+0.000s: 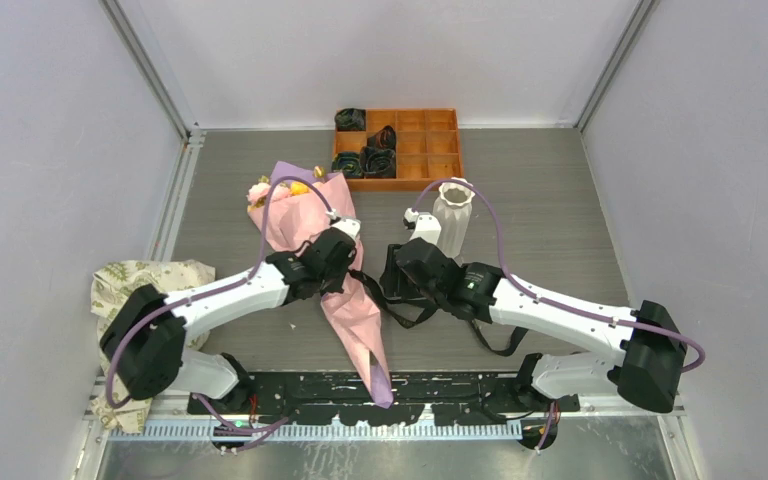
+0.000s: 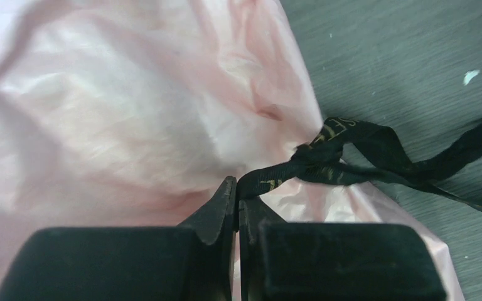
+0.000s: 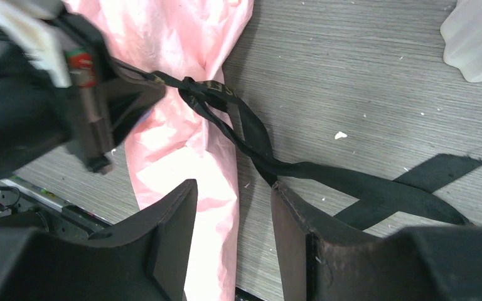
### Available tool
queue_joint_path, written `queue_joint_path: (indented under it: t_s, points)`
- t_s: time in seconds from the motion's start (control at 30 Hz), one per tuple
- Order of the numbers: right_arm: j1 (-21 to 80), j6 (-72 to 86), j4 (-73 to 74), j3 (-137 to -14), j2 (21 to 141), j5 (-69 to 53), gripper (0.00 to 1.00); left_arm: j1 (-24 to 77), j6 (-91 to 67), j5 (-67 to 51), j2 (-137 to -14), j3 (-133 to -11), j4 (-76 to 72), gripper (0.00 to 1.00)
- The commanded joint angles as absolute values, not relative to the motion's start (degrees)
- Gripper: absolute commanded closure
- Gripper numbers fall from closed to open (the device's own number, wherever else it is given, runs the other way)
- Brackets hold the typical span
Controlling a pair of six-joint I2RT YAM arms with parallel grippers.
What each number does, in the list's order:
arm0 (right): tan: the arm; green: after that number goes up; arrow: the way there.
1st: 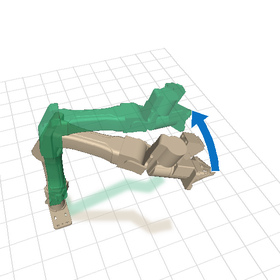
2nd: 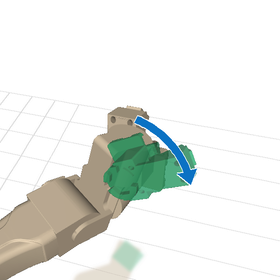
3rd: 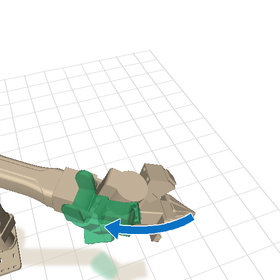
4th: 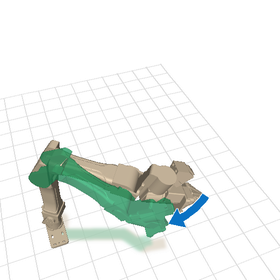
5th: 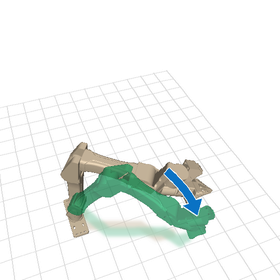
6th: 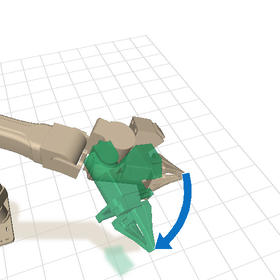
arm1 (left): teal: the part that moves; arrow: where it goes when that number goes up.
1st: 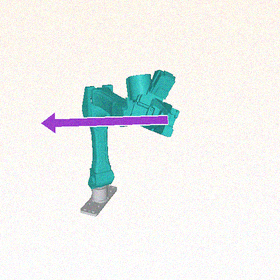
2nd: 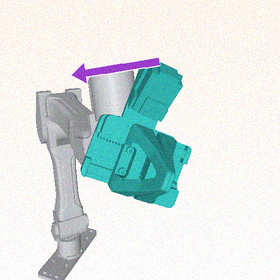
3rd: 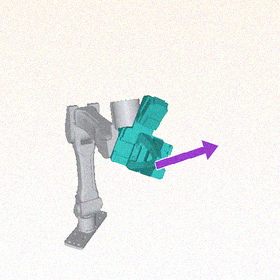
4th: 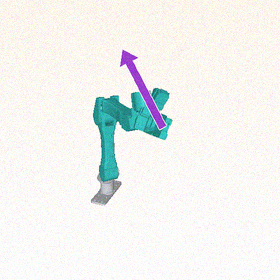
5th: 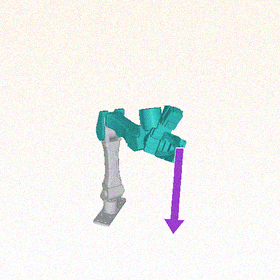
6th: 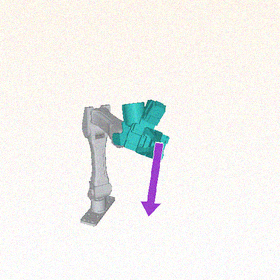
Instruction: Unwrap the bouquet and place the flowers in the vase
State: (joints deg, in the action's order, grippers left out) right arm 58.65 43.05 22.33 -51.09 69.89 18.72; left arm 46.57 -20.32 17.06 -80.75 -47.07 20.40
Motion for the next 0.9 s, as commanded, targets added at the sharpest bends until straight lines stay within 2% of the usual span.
queue_joint_path:
  t_s: [0.0,0.47,0.87]
  points:
    - [58.68,43.36,18.81,-52.53,72.41,18.17,0.47,46.87,-22.5,23.34,-71.12,-51.47,23.03,0.97]
    - [60.35,41.46,18.17,-65.59,92.13,17.87,0.46,46.89,-23.8,27.58,-61.47,-62.52,34.42,0.97]
    - [60.22,40.34,22.58,-72.08,103.16,22.51,0.46,46.76,-24.87,38.22,-56.73,-74.05,42.0,0.97]
